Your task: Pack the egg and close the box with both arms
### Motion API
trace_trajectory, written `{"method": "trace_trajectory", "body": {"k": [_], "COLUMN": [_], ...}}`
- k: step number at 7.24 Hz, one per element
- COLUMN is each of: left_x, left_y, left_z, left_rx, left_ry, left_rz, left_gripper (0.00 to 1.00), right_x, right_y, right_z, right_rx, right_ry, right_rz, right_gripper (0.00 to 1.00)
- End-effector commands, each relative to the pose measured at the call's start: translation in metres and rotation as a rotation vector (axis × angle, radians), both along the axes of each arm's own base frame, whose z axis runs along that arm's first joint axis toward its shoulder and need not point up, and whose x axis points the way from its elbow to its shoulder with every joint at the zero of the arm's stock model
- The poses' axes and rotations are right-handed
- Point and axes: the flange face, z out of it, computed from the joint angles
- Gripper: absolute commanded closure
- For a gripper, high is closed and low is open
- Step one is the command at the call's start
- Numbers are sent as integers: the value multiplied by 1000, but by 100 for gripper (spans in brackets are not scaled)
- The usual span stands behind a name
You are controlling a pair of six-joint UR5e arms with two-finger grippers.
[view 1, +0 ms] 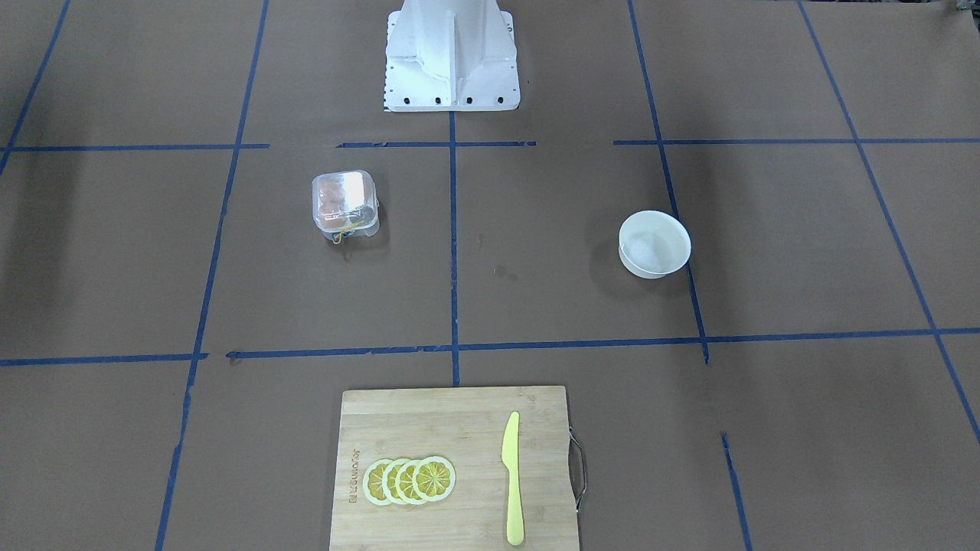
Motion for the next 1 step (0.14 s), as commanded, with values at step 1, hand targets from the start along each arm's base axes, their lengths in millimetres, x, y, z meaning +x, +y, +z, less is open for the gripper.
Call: {"method": "trace_trajectory", "body": {"k": [1], "left_x": [0], "left_y": [0], "left_z": [1], "left_rx": [-2], "left_ry": [0], "left_rz": [1], "left_gripper": [0], "right_x": [0], "right_y": [0], "right_z": [0], "right_rx": [1], "right_ry": [0], "right_rz": [0], "right_gripper": [0]}}
